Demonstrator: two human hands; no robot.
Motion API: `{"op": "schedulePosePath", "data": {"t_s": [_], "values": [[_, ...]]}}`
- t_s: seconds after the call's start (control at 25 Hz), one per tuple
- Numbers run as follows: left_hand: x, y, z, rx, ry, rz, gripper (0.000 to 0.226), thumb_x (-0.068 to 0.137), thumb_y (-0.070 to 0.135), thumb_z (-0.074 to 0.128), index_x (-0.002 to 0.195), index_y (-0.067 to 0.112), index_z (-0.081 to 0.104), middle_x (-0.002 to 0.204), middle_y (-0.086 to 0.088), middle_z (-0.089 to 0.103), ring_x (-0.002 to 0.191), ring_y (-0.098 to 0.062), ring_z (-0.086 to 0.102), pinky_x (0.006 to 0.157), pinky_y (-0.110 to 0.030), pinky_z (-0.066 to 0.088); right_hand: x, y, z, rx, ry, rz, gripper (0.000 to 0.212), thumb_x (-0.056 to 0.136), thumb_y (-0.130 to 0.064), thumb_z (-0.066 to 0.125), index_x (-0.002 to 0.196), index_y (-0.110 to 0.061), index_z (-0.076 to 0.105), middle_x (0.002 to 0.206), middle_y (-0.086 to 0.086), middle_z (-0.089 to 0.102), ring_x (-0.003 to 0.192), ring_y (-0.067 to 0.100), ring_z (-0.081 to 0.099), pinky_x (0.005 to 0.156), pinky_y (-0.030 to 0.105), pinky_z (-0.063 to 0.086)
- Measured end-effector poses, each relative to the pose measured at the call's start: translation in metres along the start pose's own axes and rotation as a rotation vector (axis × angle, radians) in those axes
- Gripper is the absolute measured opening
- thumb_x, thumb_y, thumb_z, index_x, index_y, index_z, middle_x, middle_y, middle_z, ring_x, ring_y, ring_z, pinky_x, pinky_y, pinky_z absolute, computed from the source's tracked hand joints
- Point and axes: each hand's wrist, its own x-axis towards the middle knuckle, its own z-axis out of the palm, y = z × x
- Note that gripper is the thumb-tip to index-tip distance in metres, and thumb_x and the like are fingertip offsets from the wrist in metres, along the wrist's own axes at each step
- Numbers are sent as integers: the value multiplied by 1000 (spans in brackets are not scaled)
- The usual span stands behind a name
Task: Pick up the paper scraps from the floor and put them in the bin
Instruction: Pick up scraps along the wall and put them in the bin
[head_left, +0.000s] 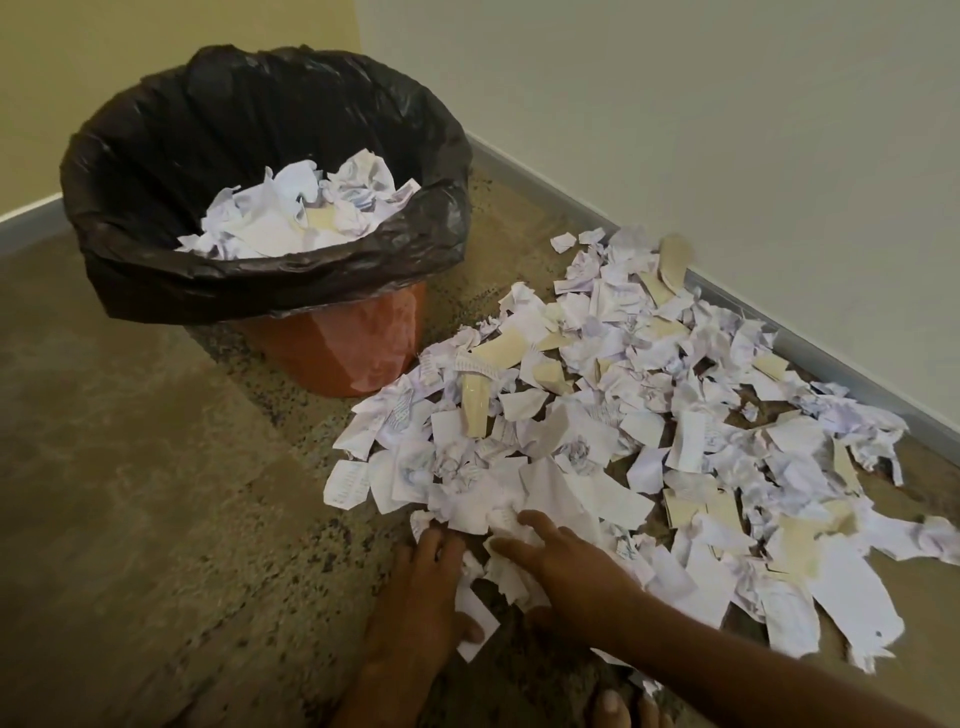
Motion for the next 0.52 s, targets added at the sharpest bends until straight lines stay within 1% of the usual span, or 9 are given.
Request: {"op": "schedulePosePath", "data": {"t_s": [0.08, 0.16, 0.24, 0.32, 0.36, 0.4, 0.44, 0.48, 0.52], "values": [[-3, 1, 2, -21, 21, -2, 69, 72, 41, 80, 129, 29, 43, 135, 11, 37, 122, -15, 36, 95, -27, 41, 0, -2, 4, -9, 8, -3, 81, 88, -35, 65, 149, -46, 13, 160, 1, 3, 136, 29, 33, 104, 41, 44], [-7, 1, 4, -31, 57, 5, 59, 76, 41, 77, 124, 28, 46, 131, 13, 40, 116, -13, 38, 89, -24, 39, -2, -6, 6, -70, 0, -13, 79, 92, -33, 60, 152, -39, 9, 162, 7, 1, 136, 31, 33, 102, 42, 45], [-10, 2, 5, -26, 78, 34, 50, 80, 42, 73, 122, 29, 48, 129, 13, 41, 114, -12, 39, 84, -23, 36, -2, -8, 10, -150, 18, -38, 76, 97, -32, 52, 153, -31, 2, 162, 14, 0, 135, 35, 34, 99, 43, 46], [-13, 3, 6, -49, 85, 38, 43, 85, 39, 68, 122, 30, 49, 127, 14, 42, 113, -10, 39, 84, -21, 36, -3, -9, 13, -222, 31, -73, 71, 99, -31, 47, 154, -22, 2, 160, 23, 4, 133, 40, 38, 94, 46, 48], [-14, 3, 5, -85, 96, 30, 36, 87, 37, 66, 119, 31, 50, 124, 14, 43, 110, -9, 41, 82, -20, 35, -3, -8, 15, -246, 32, -88, 73, 97, -31, 52, 153, -18, 7, 158, 26, 11, 128, 41, 45, 88, 46, 52], [-15, 3, 6, -115, 117, 29, 25, 89, 34, 64, 111, 32, 51, 117, 15, 46, 104, -7, 42, 77, -19, 34, -3, -6, 15, -256, 33, -83, 79, 90, -32, 63, 150, -14, 16, 153, 30, 25, 117, 39, 55, 76, 44, 57], [-17, 4, 5, -121, 114, 34, 13, 91, 30, 61, 98, 33, 50, 107, 16, 47, 93, -3, 43, 71, -17, 31, -4, -4, 14, -260, -9, -54, 86, 79, -33, 75, 145, -12, 26, 144, 30, 40, 103, 36, 64, 63, 39, 58], [-19, 5, 6, -126, 117, 36, 19, 92, 26, 59, 84, 35, 44, 94, 18, 45, 82, -1, 41, 66, -18, 30, -3, -2, 15, -307, 27, -60, 89, 71, -34, 82, 142, -11, 32, 138, 29, 48, 95, 33, 68, 56, 36, 58], [-19, 4, 9, -126, 113, 32, 29, 93, 22, 57, 74, 35, 39, 84, 17, 42, 75, -1, 39, 64, -18, 31, -2, -1, 15, -303, 12, -91, 87, 74, -33, 79, 143, -11, 30, 140, 29, 47, 99, 34, 67, 61, 39, 59]]}}
